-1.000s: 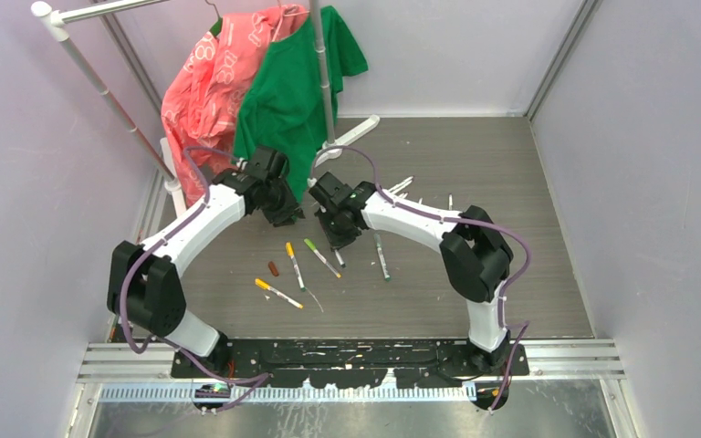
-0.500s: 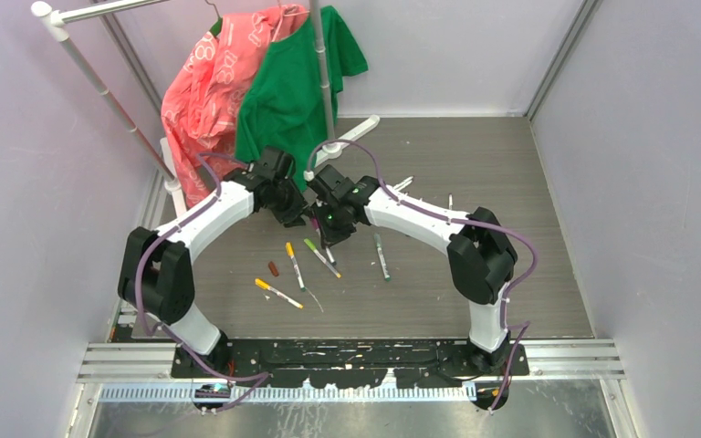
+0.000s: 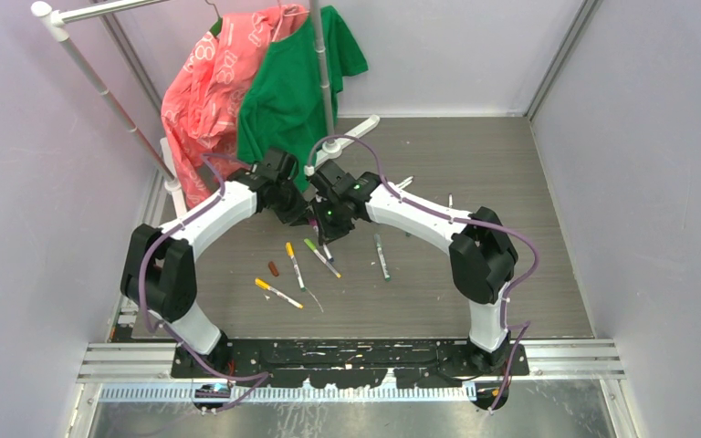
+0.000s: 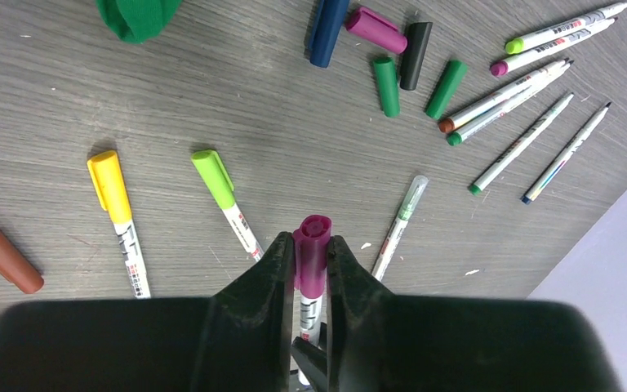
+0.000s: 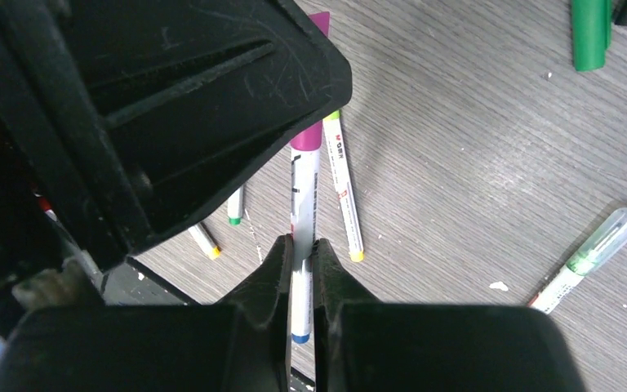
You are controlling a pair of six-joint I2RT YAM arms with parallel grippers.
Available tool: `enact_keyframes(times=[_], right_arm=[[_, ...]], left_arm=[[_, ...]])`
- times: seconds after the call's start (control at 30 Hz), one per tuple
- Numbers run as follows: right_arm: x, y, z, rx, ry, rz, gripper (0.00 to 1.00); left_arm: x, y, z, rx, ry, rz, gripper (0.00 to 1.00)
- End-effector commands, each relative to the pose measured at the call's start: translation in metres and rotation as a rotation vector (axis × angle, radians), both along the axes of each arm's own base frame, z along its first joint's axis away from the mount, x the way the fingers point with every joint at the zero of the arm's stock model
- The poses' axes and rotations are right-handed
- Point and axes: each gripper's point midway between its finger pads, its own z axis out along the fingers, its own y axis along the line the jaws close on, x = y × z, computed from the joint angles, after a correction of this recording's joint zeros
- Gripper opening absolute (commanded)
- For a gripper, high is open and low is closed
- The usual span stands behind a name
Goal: Open the pen caps
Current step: Pick up the pen from the center of the board, then open the pen cap from the pen.
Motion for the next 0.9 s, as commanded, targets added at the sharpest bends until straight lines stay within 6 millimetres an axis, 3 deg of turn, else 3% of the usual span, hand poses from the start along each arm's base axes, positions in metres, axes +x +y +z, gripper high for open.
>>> enact_keyframes(times=[0.0, 0.1, 0.23, 0.47, 0.77, 0.87], right_arm=[[0.0036, 0.0134, 0.0495, 0.121, -0.068, 0.007, 0.01], [0.0037, 0.0143, 0.0504, 0.127, -0.066, 0.006, 0.01], [0.0027, 0.0167, 0.0517, 0.137, -0.061, 0.01, 0.01], [0.0025, 0.0189, 0.0515, 0.145, -0.057, 0.016, 0.01], [0.0019, 0.0219, 0.0495, 0.148, -0.048, 0.028, 0.01], [0.0017, 0.0217, 0.0474, 0.143, -0.044, 0.031, 0.01]], left_arm=[[0.0069, -0.017, 0.0073, -0.058, -0.037, -0.03, 0.06], [0.0059, -0.0224, 0.0053, -0.071, -0.027, -0.04, 0.06], [0.0047, -0.0263, 0.0032, -0.075, -0.016, -0.049, 0.18], [0.0049, -0.0246, 0.0024, -0.064, -0.013, -0.044, 0.23], [0.0056, -0.0232, 0.001, -0.042, -0.003, -0.056, 0.26], [0.006, -0.0229, 0.0013, -0.042, -0.01, -0.06, 0.21]])
